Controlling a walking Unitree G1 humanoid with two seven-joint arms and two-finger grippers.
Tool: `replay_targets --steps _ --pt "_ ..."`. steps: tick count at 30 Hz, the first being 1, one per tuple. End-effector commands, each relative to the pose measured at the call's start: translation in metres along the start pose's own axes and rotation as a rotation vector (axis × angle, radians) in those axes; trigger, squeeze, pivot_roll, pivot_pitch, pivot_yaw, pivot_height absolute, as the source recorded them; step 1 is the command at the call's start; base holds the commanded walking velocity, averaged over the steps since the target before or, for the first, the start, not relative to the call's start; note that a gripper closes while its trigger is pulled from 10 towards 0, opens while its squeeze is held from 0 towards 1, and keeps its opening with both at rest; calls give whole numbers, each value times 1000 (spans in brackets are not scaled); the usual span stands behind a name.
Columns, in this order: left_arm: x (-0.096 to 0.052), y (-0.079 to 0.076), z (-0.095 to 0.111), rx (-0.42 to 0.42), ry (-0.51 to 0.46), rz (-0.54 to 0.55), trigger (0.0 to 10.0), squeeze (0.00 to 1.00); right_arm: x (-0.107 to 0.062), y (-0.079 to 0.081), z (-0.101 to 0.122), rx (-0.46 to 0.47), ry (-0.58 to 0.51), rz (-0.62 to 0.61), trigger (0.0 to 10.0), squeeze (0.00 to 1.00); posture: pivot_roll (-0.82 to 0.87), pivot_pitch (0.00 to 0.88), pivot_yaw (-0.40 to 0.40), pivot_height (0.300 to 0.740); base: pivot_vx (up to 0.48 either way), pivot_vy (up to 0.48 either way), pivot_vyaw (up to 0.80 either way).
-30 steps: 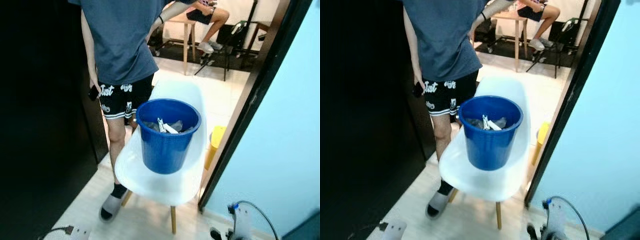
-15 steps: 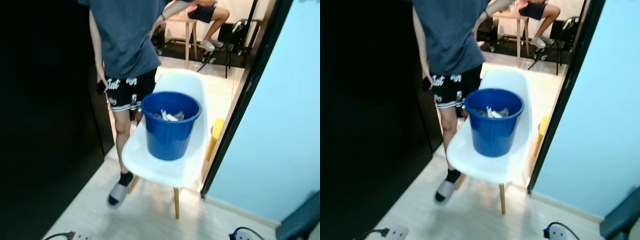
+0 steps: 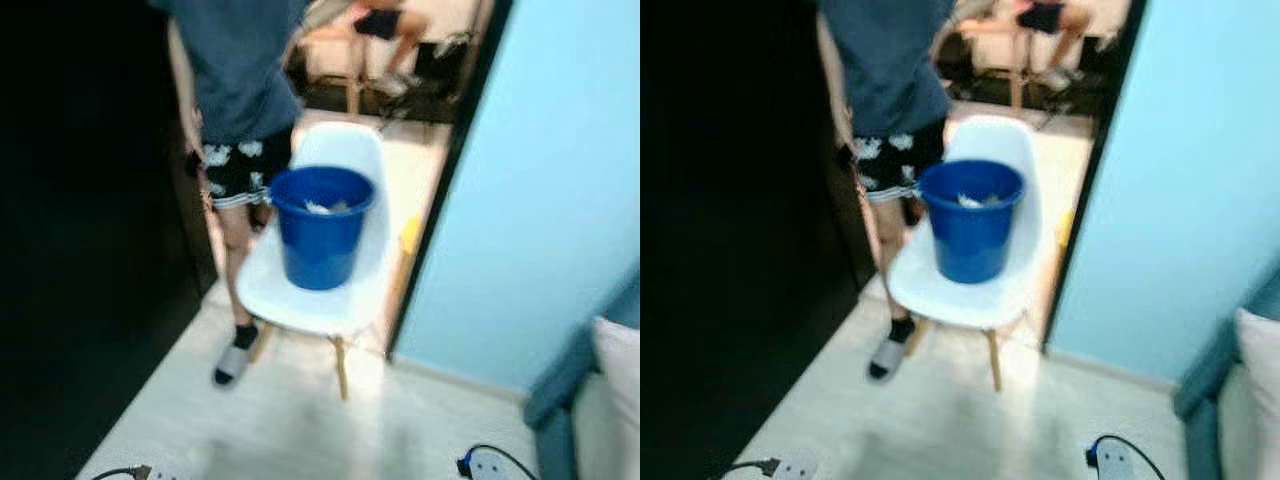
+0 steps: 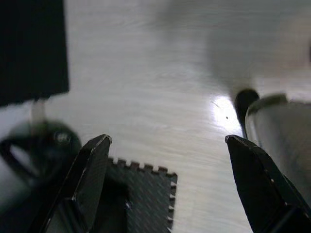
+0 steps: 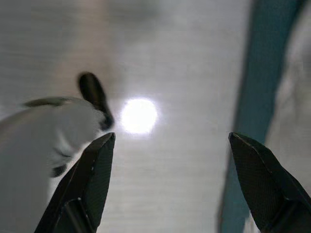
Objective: Clean up the room
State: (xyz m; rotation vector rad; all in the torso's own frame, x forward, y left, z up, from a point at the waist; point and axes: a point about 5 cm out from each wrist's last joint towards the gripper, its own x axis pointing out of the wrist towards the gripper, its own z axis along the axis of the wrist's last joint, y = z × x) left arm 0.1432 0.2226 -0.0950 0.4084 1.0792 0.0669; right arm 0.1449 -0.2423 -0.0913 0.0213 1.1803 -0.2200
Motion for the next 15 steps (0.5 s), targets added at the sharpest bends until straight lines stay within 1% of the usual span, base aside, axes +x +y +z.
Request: replay_targets --steps 1,6,15 --pt "-1 1 -7 18 19 -7 10000 0 0 5 -8 0 24 7 10000 0 -26 0 -38 740 -352 0 -712" --pt "-1 1 -8 20 23 -8 10000 0 0 4 -10 -4 30 1 10000 0 -26 0 -41 740 -350 0 -709" --pt "-1 0 -9 25 25 -12 10000 0 0 -3 -11 -12 32 -24 10000 0 -26 0 -48 740 -348 0 -711"
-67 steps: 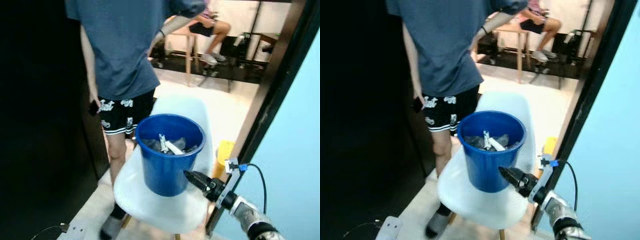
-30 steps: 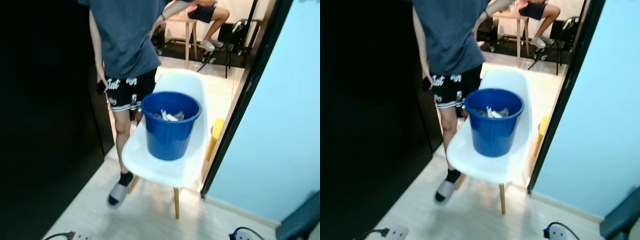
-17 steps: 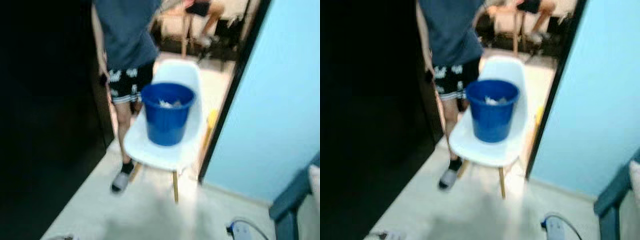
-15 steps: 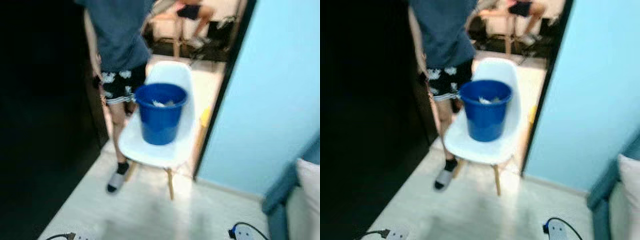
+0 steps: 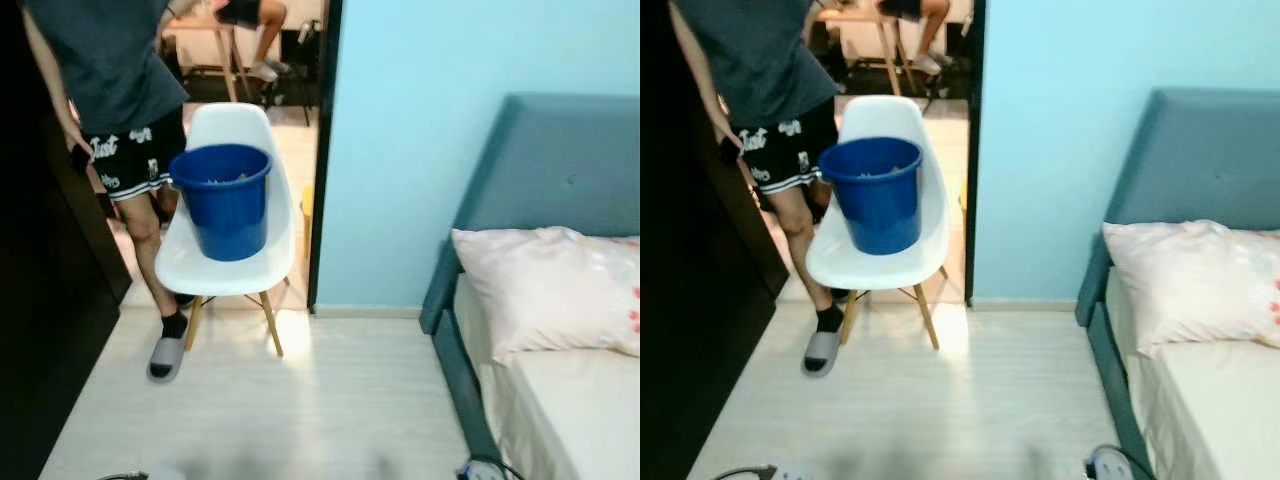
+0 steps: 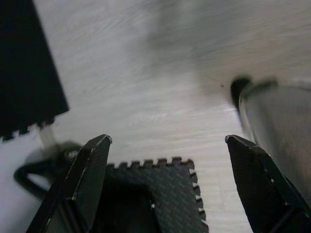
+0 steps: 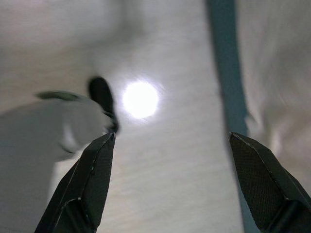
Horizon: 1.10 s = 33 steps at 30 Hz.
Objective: Clean up the room
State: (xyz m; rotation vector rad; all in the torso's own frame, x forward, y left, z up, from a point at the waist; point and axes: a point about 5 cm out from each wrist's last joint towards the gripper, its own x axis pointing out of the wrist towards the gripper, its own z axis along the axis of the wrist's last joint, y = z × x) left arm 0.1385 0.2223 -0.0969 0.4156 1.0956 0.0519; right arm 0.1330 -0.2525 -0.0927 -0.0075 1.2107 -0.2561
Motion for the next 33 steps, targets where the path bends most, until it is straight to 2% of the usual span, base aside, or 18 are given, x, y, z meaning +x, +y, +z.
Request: replay_targets --steps 1,16,33 --pt "0 2 -5 11 12 -2 10000 0 0 8 -1 -6 3 19 10000 0 -26 0 -48 740 -345 0 -712" --pt "0 1 -3 9 6 -10 10000 0 0 3 3 -5 -1 -4 10000 0 -26 0 -51 740 -319 0 -727" --pt "0 -3 1 -16 -17 -44 10000 0 1 9 0 15 4 -10 10000 0 -31 0 -44 740 0 0 -732"
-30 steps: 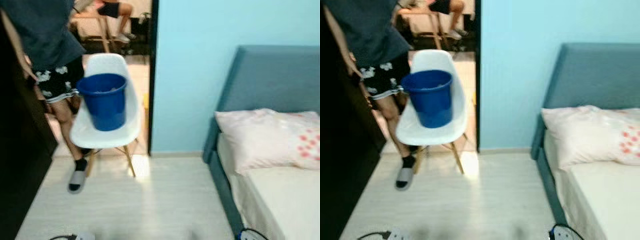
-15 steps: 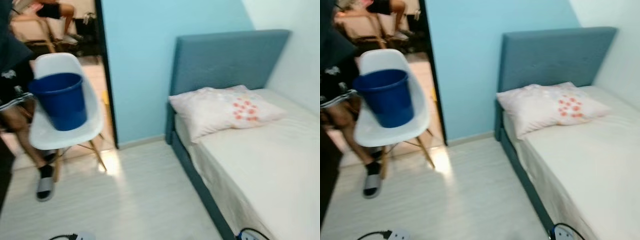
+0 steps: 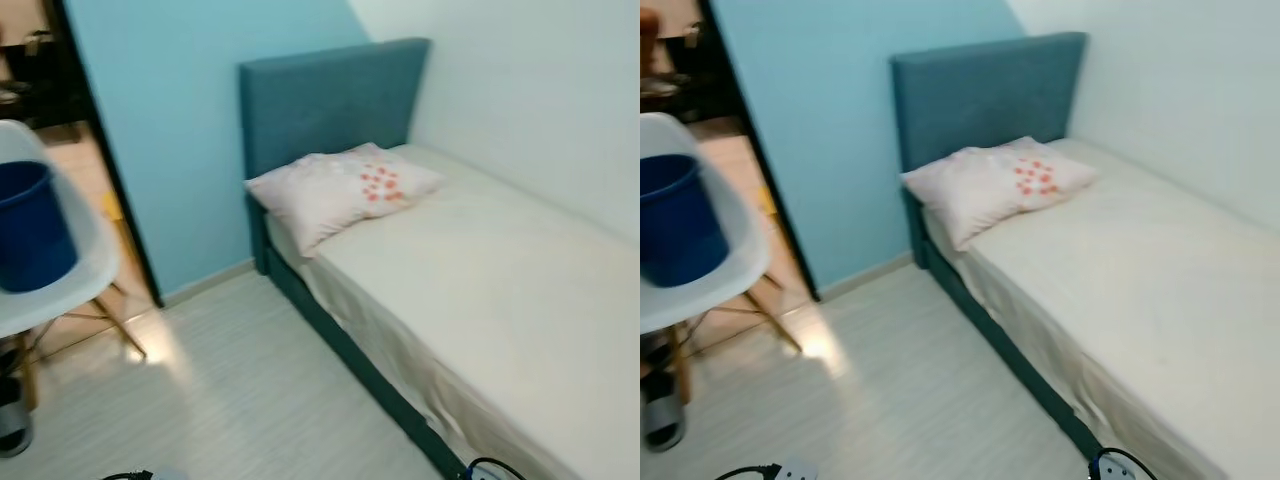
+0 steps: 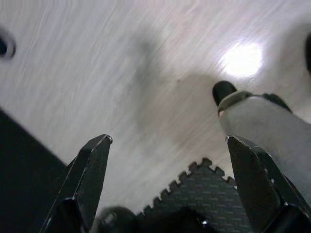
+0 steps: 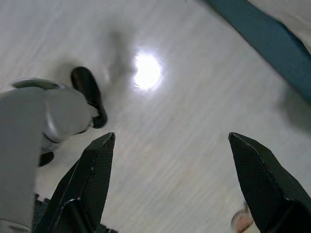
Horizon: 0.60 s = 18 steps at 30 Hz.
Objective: Clean up the room
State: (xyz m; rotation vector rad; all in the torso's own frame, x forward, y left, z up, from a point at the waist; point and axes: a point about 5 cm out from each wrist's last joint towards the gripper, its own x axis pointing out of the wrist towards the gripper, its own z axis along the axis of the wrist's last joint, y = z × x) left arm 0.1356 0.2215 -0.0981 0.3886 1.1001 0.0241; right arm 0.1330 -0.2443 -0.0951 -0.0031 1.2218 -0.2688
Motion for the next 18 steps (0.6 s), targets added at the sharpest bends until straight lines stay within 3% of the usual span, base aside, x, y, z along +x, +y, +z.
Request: replay_targets --steps 1,15,18 --pt "0 -2 4 -9 -15 -10 10000 0 0 1 2 5 -9 -1 10000 0 -33 0 -44 740 0 0 -731" --pt "1 -4 6 -47 -18 -37 10000 0 0 4 11 14 -58 21 10000 0 -35 0 -43 740 0 0 -734" --pt "0 -5 6 -58 -16 -46 10000 0 -1 7 22 89 -121 42 10000 0 -36 0 -43 740 0 -336 -383"
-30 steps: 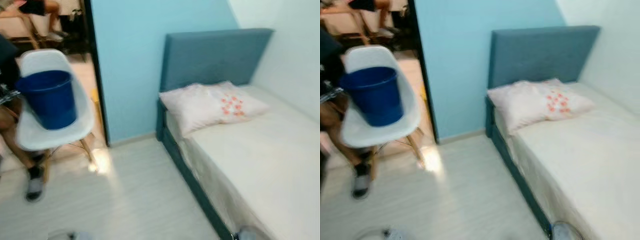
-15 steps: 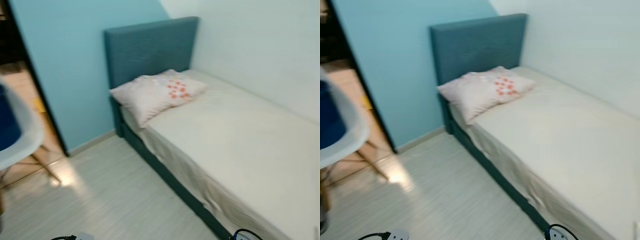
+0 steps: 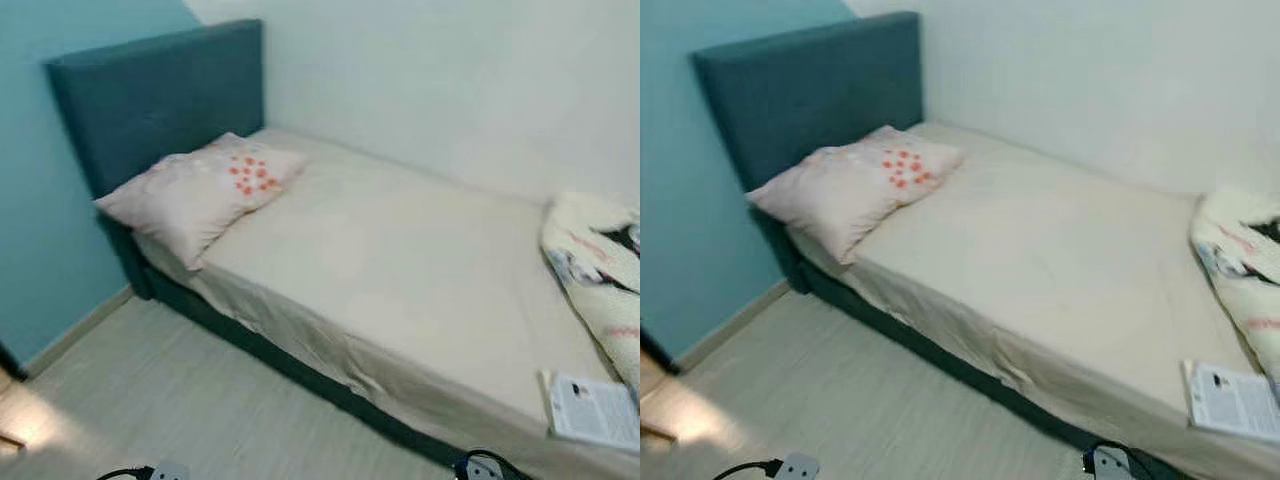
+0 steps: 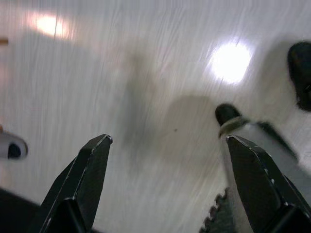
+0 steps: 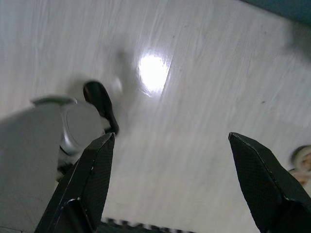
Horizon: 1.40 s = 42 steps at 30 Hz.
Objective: Clean up the room
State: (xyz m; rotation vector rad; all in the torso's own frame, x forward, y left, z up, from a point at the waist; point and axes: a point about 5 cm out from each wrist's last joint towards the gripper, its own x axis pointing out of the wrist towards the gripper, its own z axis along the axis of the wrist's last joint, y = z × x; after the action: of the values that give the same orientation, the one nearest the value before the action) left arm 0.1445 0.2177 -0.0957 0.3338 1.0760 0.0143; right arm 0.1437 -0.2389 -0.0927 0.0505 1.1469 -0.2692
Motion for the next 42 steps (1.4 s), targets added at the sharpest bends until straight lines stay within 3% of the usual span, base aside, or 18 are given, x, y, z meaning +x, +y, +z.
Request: replay_targets --steps 1,10,16,33,42 --pt "-1 -3 -4 -17 12 -15 10000 0 0 1 12 38 -54 9 10000 0 -36 0 -43 740 0 -337 0" --pt "-1 -4 -6 -25 16 -23 10000 0 0 0 14 39 -52 3 10000 0 -36 0 -43 740 0 -451 0" --pt "-1 -4 -6 -20 18 -23 10000 0 0 -1 11 40 -48 -1 10000 0 -34 0 -44 740 0 -480 -715" --pt "-2 -10 -10 -8 33 -40 10000 0 0 -3 13 17 -60 -6 10000 0 -45 0 -45 740 0 -480 -185" --pt "0 -7 -1 -78 6 -20 10000 0 0 1 18 -48 -57 16 10000 0 -38 0 -60 740 0 -480 -149"
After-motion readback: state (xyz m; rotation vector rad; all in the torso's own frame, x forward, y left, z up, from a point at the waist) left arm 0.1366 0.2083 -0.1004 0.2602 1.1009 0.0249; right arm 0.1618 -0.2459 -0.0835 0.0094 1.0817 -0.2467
